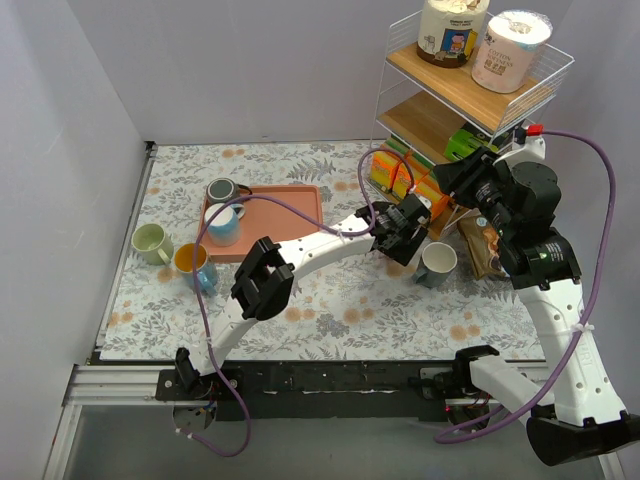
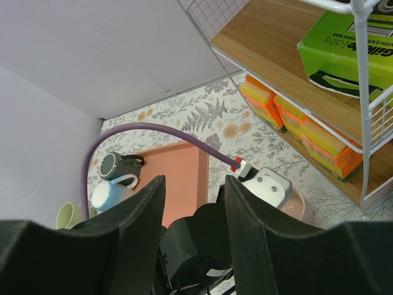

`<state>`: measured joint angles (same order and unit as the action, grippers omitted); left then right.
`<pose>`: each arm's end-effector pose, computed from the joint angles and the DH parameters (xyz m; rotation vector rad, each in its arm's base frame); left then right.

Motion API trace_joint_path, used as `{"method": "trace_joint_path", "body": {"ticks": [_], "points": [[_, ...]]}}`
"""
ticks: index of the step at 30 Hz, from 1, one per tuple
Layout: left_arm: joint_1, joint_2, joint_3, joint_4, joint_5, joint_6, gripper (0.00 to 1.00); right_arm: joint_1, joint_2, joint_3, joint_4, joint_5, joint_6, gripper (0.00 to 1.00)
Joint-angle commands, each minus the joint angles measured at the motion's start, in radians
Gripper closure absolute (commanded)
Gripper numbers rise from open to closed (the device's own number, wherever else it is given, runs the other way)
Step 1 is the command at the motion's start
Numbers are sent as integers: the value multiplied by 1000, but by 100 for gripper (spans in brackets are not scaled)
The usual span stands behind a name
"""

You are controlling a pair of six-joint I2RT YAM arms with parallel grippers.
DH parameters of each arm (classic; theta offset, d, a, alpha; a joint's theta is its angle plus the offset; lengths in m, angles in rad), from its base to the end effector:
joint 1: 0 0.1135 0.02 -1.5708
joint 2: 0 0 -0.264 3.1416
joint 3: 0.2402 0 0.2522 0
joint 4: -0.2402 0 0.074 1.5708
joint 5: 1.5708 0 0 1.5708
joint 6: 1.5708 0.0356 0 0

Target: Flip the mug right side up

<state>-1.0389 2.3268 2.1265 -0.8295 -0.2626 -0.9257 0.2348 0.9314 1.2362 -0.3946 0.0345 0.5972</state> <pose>0.2661 -0.4339 0.2227 0.0520 2.5997 -0.4088 0.1824 0.0424 0.4463 0.3319 1.6629 0.5995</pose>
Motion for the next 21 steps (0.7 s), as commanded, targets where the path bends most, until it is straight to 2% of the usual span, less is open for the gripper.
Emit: {"method": "trace_joint_path", "body": {"ticks": [1,2,4,6,8,11,14,17,20,21], "points": [[10,-96,53,27,3,-15,24,-6,-2,46,23,-13,-20,49],[14,-109,49,30,9,-36,14,-6,0,48,25,-16,-22,49],[30,-157,15,53,25,-53,3,-6,6,57,25,-22,-28,49],[43,-200,-38,87,42,-71,2,-6,18,72,26,-27,-37,48],[60,-279,-78,108,45,-78,2,-6,27,81,30,-27,-48,37],[97,-412,-177,148,51,-91,2,-8,46,86,63,-90,-68,5],[176,-560,-308,197,66,-125,2,-6,81,91,109,-137,-103,3],[284,-696,-406,214,66,-176,2,-3,138,69,241,-334,-117,2],[359,-771,-467,196,-13,-191,2,43,202,34,373,-410,-86,7],[373,-805,-473,181,-45,-197,2,93,237,29,385,-406,-79,8]]}}
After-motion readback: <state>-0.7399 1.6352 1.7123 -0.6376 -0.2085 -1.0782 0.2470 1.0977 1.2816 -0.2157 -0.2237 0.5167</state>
